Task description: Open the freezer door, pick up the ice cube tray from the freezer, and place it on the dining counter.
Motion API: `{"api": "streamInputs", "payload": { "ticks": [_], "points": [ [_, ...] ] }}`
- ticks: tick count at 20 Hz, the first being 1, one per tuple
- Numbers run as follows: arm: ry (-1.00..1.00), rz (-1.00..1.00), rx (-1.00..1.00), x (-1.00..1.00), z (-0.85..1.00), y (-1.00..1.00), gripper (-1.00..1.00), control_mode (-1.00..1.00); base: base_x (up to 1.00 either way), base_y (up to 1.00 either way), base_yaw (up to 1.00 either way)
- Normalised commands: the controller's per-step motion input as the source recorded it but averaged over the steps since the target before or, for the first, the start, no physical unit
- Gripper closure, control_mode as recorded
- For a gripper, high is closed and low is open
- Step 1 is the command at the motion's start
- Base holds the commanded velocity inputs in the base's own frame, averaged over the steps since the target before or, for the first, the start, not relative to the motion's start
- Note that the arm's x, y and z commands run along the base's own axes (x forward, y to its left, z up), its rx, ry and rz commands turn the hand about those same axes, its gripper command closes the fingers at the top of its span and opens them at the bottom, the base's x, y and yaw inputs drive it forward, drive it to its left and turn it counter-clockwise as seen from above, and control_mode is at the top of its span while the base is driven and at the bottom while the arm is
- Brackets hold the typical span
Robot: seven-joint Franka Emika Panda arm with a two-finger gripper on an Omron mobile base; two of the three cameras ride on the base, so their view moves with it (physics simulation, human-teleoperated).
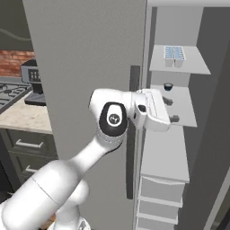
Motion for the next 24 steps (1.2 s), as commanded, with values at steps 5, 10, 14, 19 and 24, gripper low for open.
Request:
{"api": "streamInputs", "payload": {
  "ticks": [5,10,14,19,24],
  "points": [
    [0.08,0.28,0.0,-0.21,0.17,1.0,-1.0,-1.0,0.0,0.0,0.0],
    [0.13,0.32,0.0,-0.26,0.28,1.0,-1.0,-1.0,0.0,0.0,0.0],
    [0.15,0.38,0.01,-0.24,0.17,1.0,-1.0,-1.0,0.0,0.0,0.0],
    [0.16,0.43,0.09,-0.16,0.09,0.98,-1.0,-1.0,0.0,0.0,0.0],
    [0.16,0.4,0.14,-0.09,0.04,0.93,-1.0,-1.0,0.0,0.0,0.0]
  ]
}}
